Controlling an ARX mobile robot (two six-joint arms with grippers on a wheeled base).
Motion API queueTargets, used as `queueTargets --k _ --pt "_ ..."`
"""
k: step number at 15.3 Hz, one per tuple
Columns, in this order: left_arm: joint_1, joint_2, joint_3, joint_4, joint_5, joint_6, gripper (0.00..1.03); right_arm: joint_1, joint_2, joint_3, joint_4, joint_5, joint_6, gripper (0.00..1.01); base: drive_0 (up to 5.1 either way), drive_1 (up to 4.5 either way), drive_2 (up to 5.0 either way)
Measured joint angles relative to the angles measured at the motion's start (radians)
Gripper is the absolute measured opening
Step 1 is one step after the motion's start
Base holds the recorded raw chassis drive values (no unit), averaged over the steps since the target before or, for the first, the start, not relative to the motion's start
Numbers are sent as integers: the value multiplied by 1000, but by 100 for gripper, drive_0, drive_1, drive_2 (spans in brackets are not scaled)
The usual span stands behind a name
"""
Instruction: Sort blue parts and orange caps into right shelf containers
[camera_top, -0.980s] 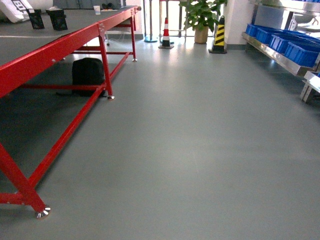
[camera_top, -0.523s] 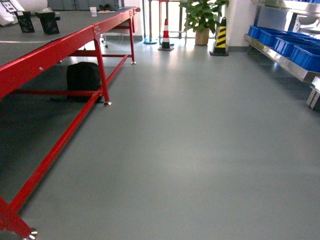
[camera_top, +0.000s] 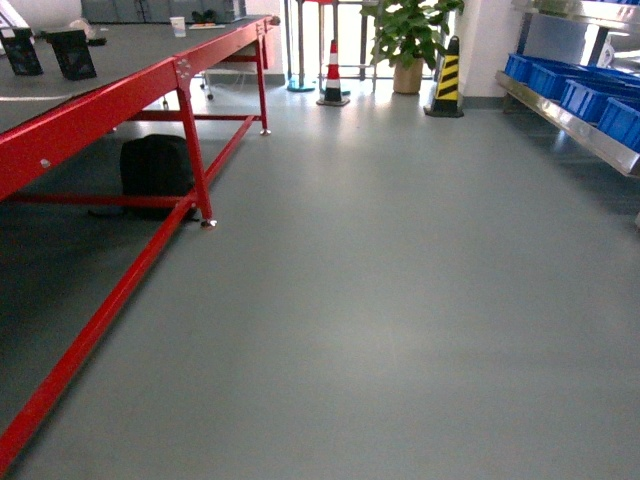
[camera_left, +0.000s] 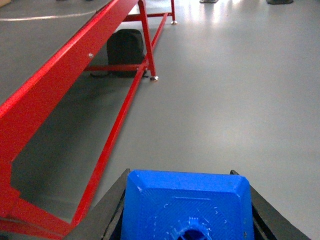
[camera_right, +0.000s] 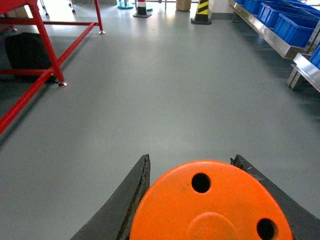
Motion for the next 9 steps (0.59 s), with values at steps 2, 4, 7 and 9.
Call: queueTargets --k 2,4,7,9 --pt "0 0 0 -3 1 0 44 0 0 0 -1 0 0 42 -11 422 -444" --pt "0 0 0 0 1 0 44 0 0 0 0 0 0 42 -11 422 -444" --pt "0 0 0 1 2 0 44 0 0 0 0 0 0 42 -5 428 -438" --pt "0 0 0 -2 2 0 44 0 0 0 1 0 0 42 -2 431 -435"
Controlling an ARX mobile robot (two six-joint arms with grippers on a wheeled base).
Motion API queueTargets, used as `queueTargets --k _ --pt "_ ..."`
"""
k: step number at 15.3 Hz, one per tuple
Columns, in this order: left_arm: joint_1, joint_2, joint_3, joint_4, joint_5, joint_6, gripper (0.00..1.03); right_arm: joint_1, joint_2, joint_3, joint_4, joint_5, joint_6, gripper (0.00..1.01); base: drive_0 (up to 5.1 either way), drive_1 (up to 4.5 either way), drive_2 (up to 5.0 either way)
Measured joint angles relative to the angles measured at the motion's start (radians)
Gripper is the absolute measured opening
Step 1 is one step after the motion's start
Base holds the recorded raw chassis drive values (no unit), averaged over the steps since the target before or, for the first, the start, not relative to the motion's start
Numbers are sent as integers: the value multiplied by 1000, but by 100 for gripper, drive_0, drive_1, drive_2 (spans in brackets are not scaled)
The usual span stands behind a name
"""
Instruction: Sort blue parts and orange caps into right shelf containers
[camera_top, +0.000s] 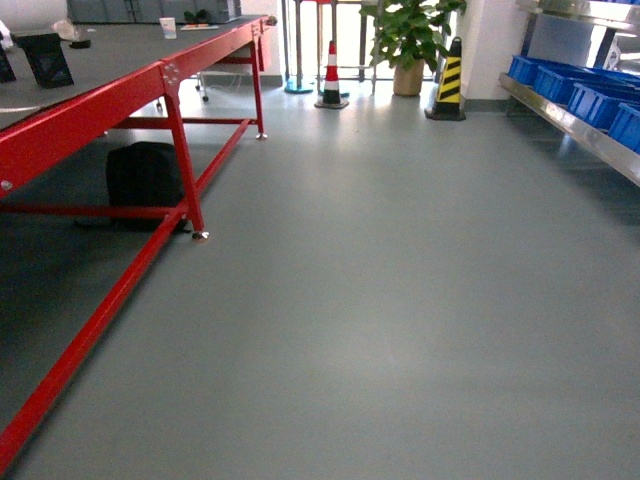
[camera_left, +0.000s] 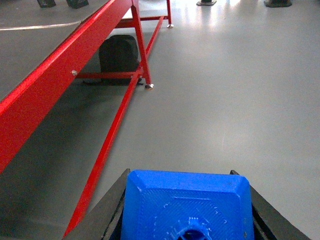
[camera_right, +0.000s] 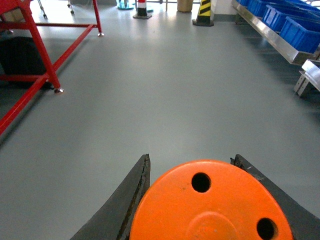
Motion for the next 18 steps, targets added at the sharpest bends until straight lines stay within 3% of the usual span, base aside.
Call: queueTargets --k 18 --pt "1 0 0 1 -2 0 44 0 1 0 0 -3 0 42 -8 425 -441"
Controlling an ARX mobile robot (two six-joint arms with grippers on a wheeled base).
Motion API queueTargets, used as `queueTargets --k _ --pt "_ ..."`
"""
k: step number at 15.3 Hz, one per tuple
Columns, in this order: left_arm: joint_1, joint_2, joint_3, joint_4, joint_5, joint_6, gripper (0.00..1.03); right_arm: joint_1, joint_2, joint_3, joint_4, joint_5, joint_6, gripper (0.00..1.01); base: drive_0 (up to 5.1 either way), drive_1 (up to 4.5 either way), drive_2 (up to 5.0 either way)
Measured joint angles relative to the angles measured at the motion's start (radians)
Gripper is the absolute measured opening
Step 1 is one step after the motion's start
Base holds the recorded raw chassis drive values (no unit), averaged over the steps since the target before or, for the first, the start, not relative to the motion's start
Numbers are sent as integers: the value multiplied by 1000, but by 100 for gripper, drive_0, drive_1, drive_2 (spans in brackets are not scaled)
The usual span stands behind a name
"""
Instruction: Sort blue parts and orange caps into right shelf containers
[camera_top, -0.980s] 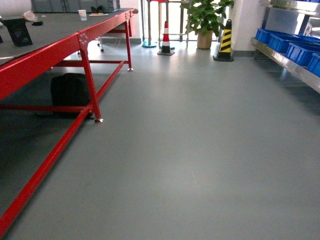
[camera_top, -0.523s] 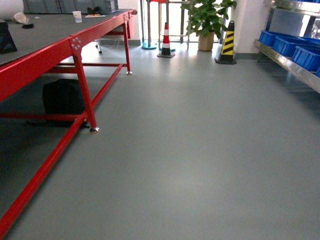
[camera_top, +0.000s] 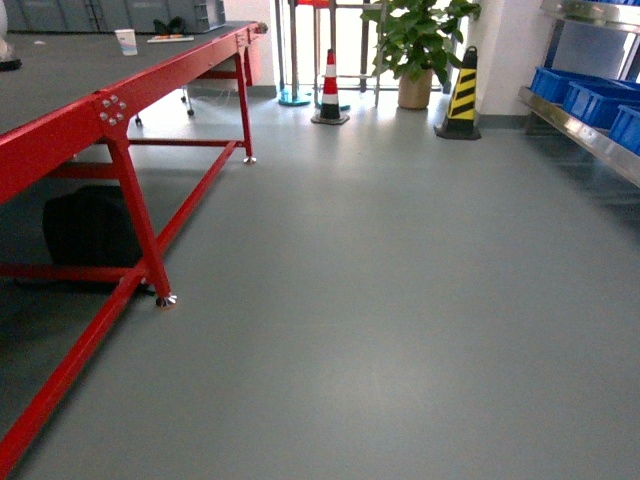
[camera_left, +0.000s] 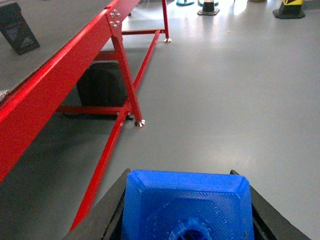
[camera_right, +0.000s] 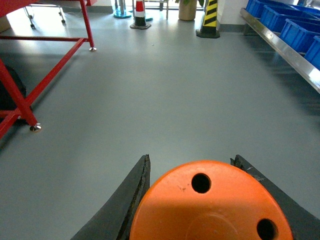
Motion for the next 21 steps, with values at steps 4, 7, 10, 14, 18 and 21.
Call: queueTargets --k 4,7,10,14,18,21 --pt "0 0 0 0 0 0 44 0 0 0 -1 0 0 42 -14 419 -448" --pt "0 0 0 0 0 0 44 0 0 0 -1 0 0 42 8 442 -425" --pt "0 0 0 1 0 0 44 0 0 0 -1 0 0 42 8 442 -425" --pt "0 0 0 1 1 0 44 0 0 0 -1 0 0 42 8 442 -425" --pt "0 0 0 0 0 0 44 0 0 0 -5 0 0 42 8 442 -425" --pt "0 0 0 -1 -1 0 44 0 -1 0 -5 0 0 42 8 441 -426"
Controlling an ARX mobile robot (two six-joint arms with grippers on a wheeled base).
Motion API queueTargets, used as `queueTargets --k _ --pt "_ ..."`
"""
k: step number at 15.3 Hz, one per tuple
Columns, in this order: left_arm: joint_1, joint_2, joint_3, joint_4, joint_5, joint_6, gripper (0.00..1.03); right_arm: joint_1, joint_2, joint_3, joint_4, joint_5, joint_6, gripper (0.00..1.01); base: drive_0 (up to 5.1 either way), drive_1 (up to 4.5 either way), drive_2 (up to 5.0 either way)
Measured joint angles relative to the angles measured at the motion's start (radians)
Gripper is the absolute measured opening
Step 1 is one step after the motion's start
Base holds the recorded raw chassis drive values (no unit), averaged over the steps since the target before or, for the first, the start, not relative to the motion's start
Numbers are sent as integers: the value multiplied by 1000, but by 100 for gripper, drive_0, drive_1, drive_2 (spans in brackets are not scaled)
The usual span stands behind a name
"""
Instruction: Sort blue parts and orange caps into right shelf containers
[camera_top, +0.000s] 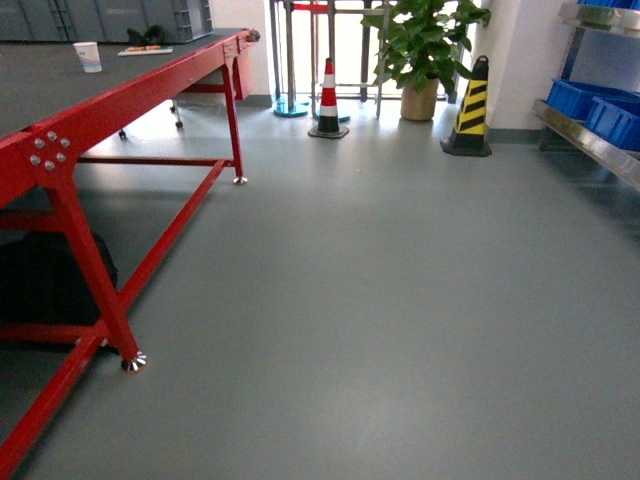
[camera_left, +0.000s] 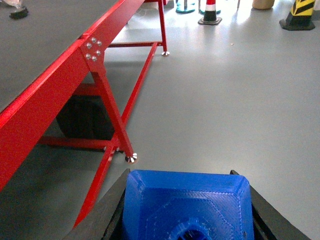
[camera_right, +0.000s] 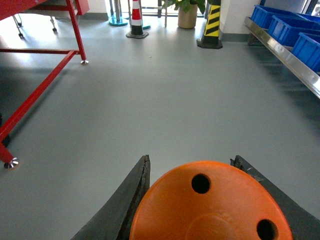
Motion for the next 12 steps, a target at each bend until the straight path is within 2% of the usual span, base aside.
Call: queueTargets --k 12 --pt "0 0 0 0 1 0 44 0 1 0 2 0 0 42 10 442 -423"
